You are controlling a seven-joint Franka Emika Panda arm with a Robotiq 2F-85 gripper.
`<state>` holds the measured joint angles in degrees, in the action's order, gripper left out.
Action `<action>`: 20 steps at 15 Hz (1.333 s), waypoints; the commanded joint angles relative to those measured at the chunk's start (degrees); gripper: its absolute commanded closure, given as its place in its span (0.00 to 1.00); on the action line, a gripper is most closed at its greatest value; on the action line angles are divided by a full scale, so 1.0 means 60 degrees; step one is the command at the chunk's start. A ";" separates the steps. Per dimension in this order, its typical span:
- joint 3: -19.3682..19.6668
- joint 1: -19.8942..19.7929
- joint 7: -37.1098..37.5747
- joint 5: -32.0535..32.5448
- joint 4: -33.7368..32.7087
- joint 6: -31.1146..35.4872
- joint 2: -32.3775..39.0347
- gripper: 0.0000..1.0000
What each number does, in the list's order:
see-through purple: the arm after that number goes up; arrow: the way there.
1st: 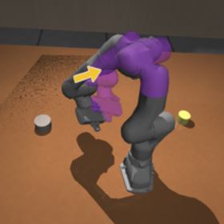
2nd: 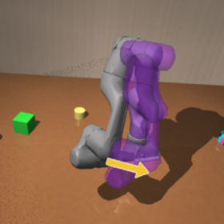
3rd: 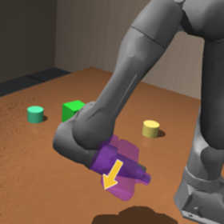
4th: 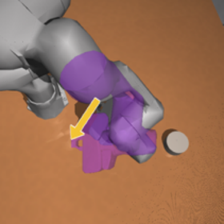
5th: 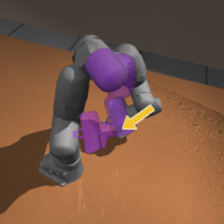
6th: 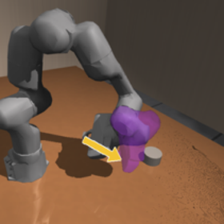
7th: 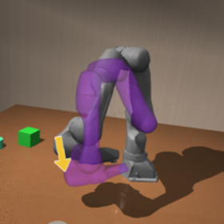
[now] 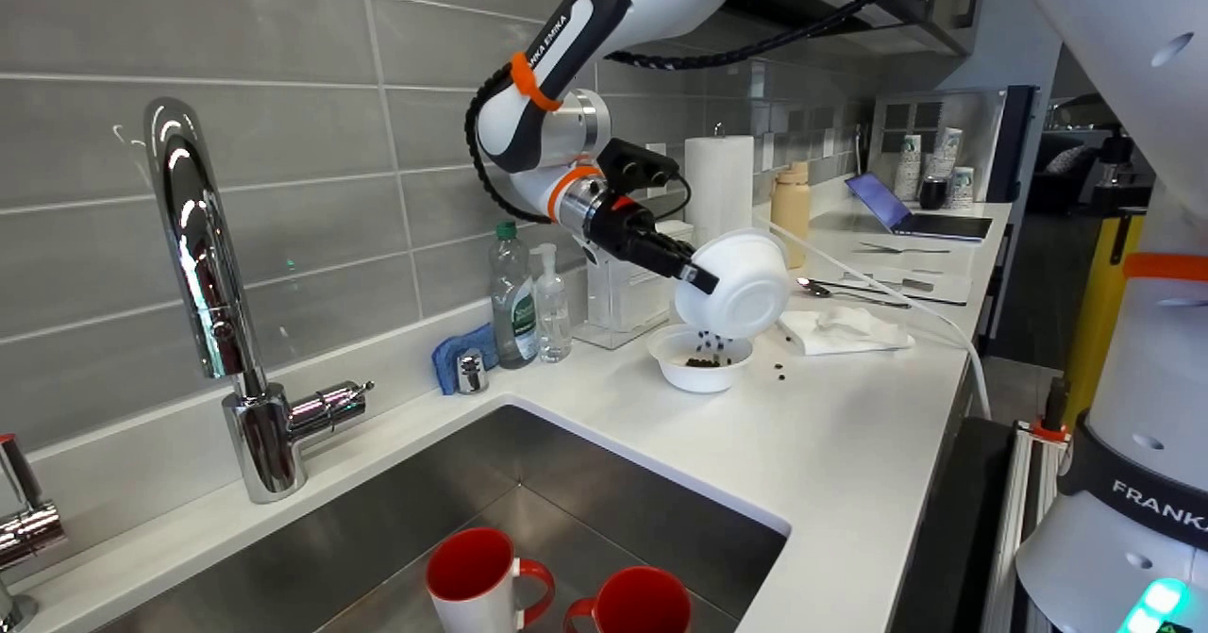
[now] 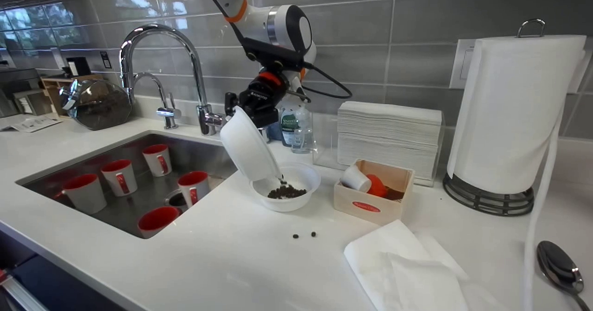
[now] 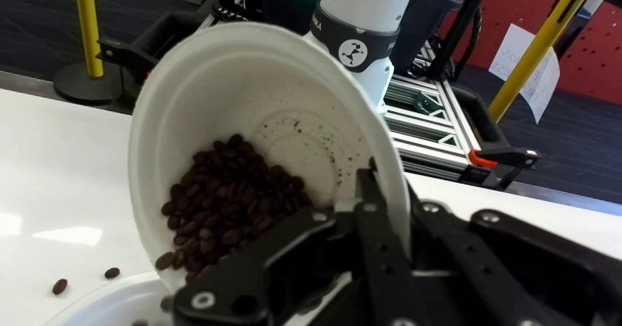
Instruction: Move the objects from the bowl on the right and put them into the bowl on the left
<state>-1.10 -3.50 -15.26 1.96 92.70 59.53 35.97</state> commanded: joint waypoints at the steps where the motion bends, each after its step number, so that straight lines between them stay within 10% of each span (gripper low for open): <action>1: -0.0128 -0.0151 -0.0377 -0.0068 -0.0474 -0.0492 0.0231 1.00; 20: -0.0361 -0.0276 -0.1589 0.0290 -0.0945 -0.1504 0.0546 1.00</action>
<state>-2.09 -4.26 -22.67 2.37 89.83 53.41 37.77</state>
